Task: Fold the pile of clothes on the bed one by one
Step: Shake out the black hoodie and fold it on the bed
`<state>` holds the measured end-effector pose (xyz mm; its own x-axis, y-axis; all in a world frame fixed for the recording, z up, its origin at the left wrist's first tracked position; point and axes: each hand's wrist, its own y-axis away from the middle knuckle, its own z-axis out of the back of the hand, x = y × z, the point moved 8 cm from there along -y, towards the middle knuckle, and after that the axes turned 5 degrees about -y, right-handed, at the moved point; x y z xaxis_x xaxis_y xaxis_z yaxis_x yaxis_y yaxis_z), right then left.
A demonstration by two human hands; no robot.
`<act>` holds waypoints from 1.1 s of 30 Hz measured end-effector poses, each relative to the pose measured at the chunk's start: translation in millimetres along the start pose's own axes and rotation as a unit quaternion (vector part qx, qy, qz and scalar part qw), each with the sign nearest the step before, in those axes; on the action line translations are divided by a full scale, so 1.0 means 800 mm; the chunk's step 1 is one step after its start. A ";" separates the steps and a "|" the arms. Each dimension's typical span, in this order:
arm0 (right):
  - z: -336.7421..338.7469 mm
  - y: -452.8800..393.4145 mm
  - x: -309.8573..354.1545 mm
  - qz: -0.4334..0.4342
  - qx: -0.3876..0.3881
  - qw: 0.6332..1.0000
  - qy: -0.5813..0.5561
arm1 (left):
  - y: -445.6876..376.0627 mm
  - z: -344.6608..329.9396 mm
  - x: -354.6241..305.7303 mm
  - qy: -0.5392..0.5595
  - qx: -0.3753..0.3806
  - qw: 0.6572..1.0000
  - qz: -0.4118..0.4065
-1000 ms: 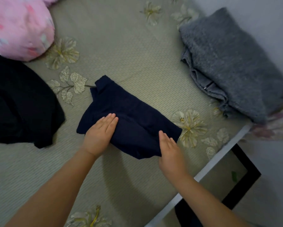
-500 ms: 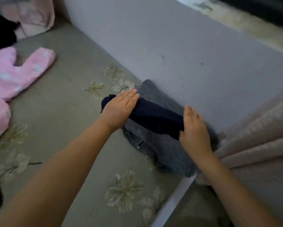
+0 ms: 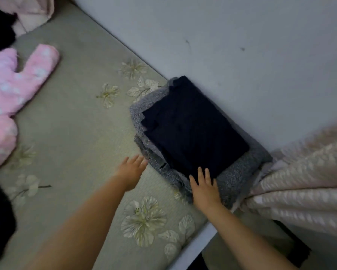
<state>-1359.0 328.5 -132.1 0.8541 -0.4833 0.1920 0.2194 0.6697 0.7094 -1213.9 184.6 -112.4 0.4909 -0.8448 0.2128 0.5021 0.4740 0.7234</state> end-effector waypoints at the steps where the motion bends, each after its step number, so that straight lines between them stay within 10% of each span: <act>1: -0.002 0.000 0.000 0.001 -0.003 1.000 0.012 | 0.009 -0.012 -0.003 0.024 0.003 1.000 0.008; 8: 0.054 0.023 0.089 0.035 -0.104 0.991 0.072 | 0.103 -0.018 0.043 0.205 -0.157 0.957 0.132; 16: 0.016 0.216 0.429 0.419 -0.195 0.872 0.165 | 0.396 -0.124 0.129 0.258 -0.236 0.869 0.350; 28: -0.284 0.682 0.758 0.717 -0.139 0.631 0.260 | 1.006 -0.473 0.032 0.306 -0.123 0.618 0.714; 33: -0.423 0.792 0.829 0.751 -0.066 0.589 0.291 | 1.125 -0.579 -0.032 0.364 -0.097 0.503 0.778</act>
<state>-493.8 623.5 215.1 0.1399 0.9599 0.2430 -0.9879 0.1519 -0.0315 -445.1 748.0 229.0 0.4914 0.8677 0.0747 -0.8680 0.4950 -0.0398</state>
